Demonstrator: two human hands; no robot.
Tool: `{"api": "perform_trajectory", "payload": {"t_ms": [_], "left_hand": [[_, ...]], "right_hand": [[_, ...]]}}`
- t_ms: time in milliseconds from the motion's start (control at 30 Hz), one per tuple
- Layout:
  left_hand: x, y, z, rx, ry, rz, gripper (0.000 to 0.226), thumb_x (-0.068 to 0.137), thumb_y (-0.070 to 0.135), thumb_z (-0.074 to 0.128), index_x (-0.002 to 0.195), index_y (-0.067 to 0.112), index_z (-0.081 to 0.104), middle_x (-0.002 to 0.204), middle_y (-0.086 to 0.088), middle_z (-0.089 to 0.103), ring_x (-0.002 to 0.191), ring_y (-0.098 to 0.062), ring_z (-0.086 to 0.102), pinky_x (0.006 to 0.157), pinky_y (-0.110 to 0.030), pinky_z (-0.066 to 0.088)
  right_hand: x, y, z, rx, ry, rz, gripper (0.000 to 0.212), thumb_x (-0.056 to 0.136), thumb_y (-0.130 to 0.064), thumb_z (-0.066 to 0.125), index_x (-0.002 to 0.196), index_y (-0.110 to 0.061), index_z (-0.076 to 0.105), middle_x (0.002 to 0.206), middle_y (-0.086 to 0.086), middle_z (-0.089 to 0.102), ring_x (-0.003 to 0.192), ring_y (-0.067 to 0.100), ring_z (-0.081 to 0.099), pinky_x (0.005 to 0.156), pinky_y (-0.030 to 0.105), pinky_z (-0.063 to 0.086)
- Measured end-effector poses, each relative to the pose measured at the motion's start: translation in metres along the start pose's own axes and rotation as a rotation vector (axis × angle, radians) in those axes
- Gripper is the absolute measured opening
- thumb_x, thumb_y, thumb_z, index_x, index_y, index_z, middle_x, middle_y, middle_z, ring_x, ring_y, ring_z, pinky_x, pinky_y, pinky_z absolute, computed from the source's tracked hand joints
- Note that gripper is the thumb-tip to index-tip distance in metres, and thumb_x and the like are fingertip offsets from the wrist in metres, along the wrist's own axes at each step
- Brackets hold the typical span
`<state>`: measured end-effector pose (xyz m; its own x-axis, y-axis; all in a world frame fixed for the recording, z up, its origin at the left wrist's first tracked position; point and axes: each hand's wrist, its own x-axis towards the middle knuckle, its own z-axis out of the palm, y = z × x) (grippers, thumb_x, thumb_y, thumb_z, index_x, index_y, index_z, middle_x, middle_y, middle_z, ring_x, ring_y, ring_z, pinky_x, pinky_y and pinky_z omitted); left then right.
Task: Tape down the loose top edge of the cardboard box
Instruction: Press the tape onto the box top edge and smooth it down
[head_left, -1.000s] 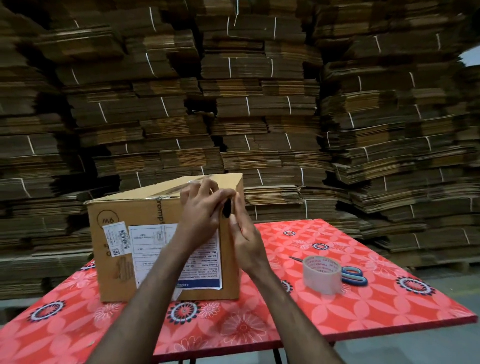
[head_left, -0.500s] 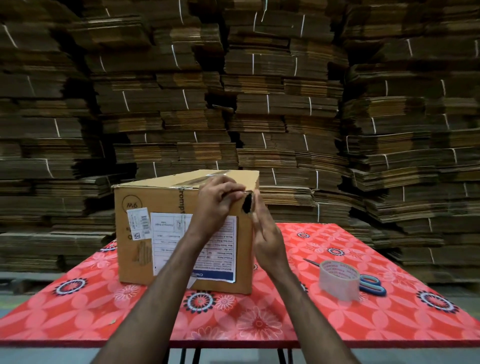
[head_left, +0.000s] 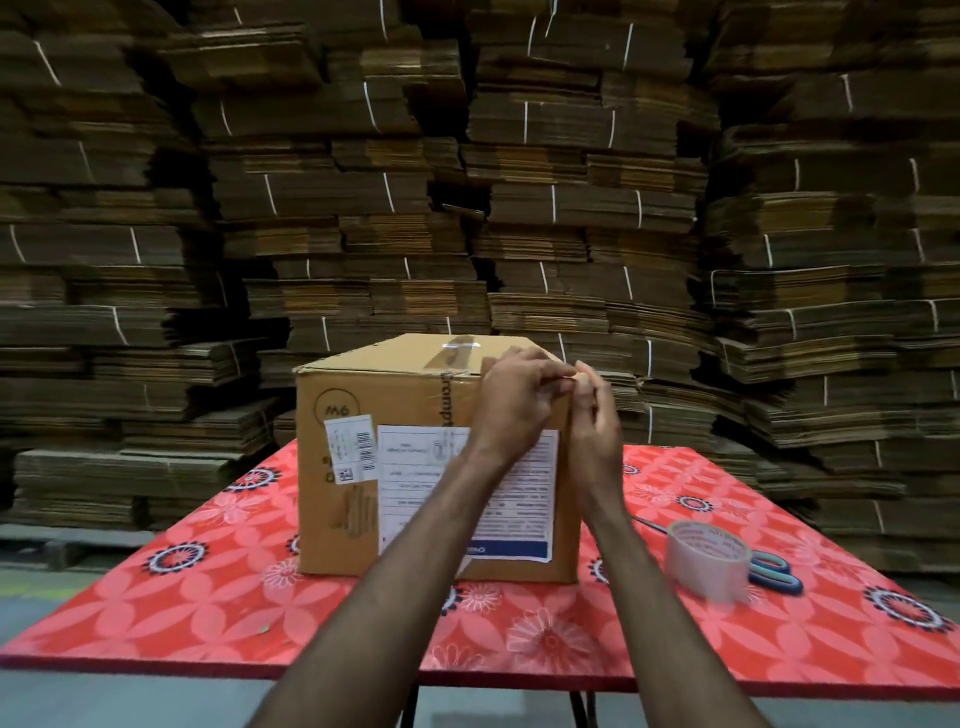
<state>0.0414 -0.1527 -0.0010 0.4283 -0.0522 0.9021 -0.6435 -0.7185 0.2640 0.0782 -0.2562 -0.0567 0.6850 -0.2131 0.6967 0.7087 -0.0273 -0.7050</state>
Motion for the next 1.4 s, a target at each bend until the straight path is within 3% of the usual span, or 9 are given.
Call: {"api": "perform_trajectory", "payload": {"t_ms": [133, 267, 400, 567, 767, 900, 1133, 1267, 1400], "left_hand": [[0.002, 0.005, 0.004, 0.005, -0.038, -0.039, 0.02, 0.091, 0.016, 0.07, 0.109, 0.018, 0.077, 0.1, 0.002, 0.074, 0.096, -0.014, 0.059, 0.092, -0.044, 0.047], [-0.006, 0.004, 0.001, 0.049, -0.072, -0.005, 0.023, 0.093, 0.018, 0.067, 0.114, 0.019, 0.075, 0.109, 0.004, 0.072, 0.103, -0.015, 0.057, 0.094, -0.044, 0.042], [-0.013, 0.001, -0.003, 0.127, -0.114, 0.045, 0.032, 0.094, 0.013, 0.064, 0.124, 0.021, 0.069, 0.117, 0.007, 0.068, 0.107, -0.013, 0.051, 0.094, -0.041, 0.039], [-0.009, 0.002, -0.01, 0.099, -0.155, 0.031, 0.032, 0.095, 0.011, 0.061, 0.124, 0.021, 0.069, 0.119, 0.005, 0.069, 0.111, -0.016, 0.053, 0.096, -0.038, 0.038], [-0.002, 0.003, -0.015, 0.058, -0.195, -0.024, 0.052, 0.082, -0.01, 0.055, 0.124, 0.015, 0.07, 0.118, -0.004, 0.073, 0.11, -0.024, 0.059, 0.098, -0.049, 0.046], [0.001, 0.005, -0.021, 0.025, -0.231, -0.071, 0.066, 0.078, -0.011, 0.053, 0.139, 0.015, 0.058, 0.117, -0.004, 0.074, 0.111, -0.026, 0.059, 0.102, -0.049, 0.045], [0.001, 0.01, -0.022, 0.023, -0.254, -0.118, 0.079, 0.084, -0.007, 0.049, 0.157, 0.014, 0.028, 0.115, -0.012, 0.069, 0.11, -0.029, 0.055, 0.102, -0.046, 0.043], [0.006, 0.011, -0.025, 0.009, -0.306, -0.151, 0.078, 0.089, 0.004, 0.054, 0.159, 0.015, 0.02, 0.11, -0.01, 0.066, 0.11, -0.031, 0.055, 0.105, -0.049, 0.04], [0.006, 0.01, -0.026, 0.063, -0.418, -0.081, 0.086, 0.087, 0.029, 0.071, 0.159, 0.022, 0.023, 0.129, 0.001, 0.064, 0.12, -0.023, 0.049, 0.109, -0.045, 0.031]], "right_hand": [[-0.002, 0.002, -0.018, -0.032, -0.063, -0.007, 0.049, 0.101, -0.054, 0.052, 0.145, -0.033, 0.052, 0.144, -0.003, 0.061, 0.133, 0.01, 0.057, 0.113, 0.041, 0.047], [-0.012, 0.003, -0.03, -0.061, -0.151, -0.011, 0.06, 0.099, -0.039, 0.063, 0.154, -0.027, 0.042, 0.15, 0.001, 0.056, 0.137, 0.008, 0.053, 0.113, 0.03, 0.046], [-0.015, 0.003, -0.037, -0.061, -0.204, 0.006, 0.065, 0.098, -0.028, 0.066, 0.157, -0.023, 0.038, 0.152, 0.001, 0.054, 0.13, -0.01, 0.052, 0.109, 0.018, 0.045], [-0.009, -0.002, -0.031, -0.03, -0.152, 0.043, 0.065, 0.093, -0.053, 0.066, 0.151, -0.035, 0.044, 0.151, -0.004, 0.055, 0.139, 0.008, 0.051, 0.116, 0.042, 0.044], [-0.009, 0.001, -0.015, -0.124, -0.042, -0.003, 0.07, 0.086, -0.07, 0.061, 0.146, -0.036, 0.047, 0.147, -0.002, 0.057, 0.135, 0.014, 0.054, 0.111, 0.046, 0.047], [-0.01, -0.003, -0.015, -0.154, -0.006, -0.045, 0.061, 0.092, -0.057, 0.065, 0.144, -0.028, 0.052, 0.143, -0.002, 0.055, 0.129, 0.013, 0.055, 0.107, 0.033, 0.048], [0.002, -0.011, -0.01, -0.168, 0.063, -0.08, 0.039, 0.089, -0.052, 0.071, 0.113, -0.022, 0.062, 0.116, 0.001, 0.062, 0.104, 0.009, 0.06, 0.074, 0.002, 0.041], [0.011, -0.011, -0.009, -0.163, 0.078, -0.063, 0.045, 0.085, -0.061, 0.071, 0.101, -0.021, 0.061, 0.107, 0.005, 0.064, 0.097, 0.018, 0.063, 0.073, 0.016, 0.047], [0.012, -0.008, -0.016, -0.058, 0.034, 0.01, 0.039, 0.089, -0.063, 0.065, 0.104, -0.026, 0.064, 0.113, 0.001, 0.07, 0.104, 0.016, 0.068, 0.087, 0.039, 0.057]]}}
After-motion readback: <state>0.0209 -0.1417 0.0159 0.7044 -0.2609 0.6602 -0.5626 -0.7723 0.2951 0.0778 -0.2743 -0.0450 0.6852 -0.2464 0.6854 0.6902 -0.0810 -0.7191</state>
